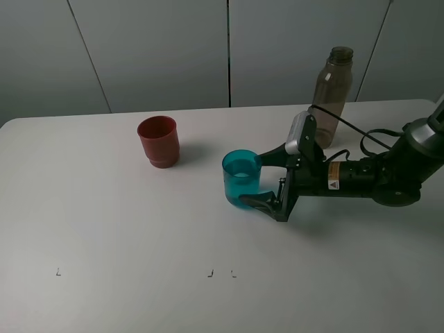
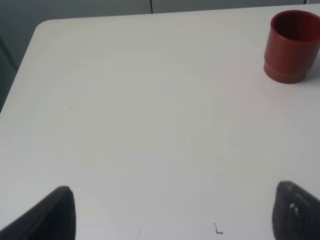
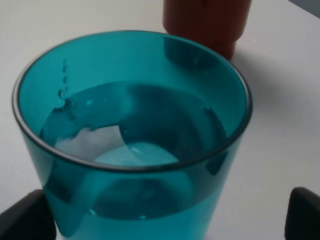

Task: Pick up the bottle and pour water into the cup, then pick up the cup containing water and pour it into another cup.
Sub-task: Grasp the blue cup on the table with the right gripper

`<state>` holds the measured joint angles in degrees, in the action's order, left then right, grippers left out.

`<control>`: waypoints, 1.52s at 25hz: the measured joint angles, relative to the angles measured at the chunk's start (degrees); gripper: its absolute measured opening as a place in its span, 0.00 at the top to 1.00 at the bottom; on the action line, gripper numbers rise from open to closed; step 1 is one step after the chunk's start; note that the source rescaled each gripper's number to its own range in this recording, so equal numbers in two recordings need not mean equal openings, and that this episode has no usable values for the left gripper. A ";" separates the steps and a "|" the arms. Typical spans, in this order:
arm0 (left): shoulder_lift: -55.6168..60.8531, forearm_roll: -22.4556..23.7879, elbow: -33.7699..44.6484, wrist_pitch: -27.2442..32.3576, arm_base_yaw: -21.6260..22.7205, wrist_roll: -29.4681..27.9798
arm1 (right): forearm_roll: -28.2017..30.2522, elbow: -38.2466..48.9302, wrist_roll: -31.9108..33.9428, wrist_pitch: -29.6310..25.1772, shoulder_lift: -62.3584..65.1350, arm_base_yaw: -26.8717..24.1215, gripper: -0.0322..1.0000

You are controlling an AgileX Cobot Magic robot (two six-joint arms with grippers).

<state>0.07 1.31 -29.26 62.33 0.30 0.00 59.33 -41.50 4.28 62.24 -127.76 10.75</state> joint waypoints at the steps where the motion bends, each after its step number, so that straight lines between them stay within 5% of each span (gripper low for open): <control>1: 0.00 0.00 0.00 0.00 0.00 0.00 | 0.00 -0.14 0.00 0.00 -0.26 0.12 0.00; 13: 0.00 0.00 0.00 0.00 0.00 0.00 | -1.02 -0.25 -0.37 4.21 -1.71 1.20 0.00; 38: 0.00 0.00 0.00 0.00 0.00 0.00 | -1.81 -3.16 -0.48 4.44 -1.84 2.31 0.00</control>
<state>0.07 1.31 -29.26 62.33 0.30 0.00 57.52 -44.66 3.80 66.68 -129.60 13.05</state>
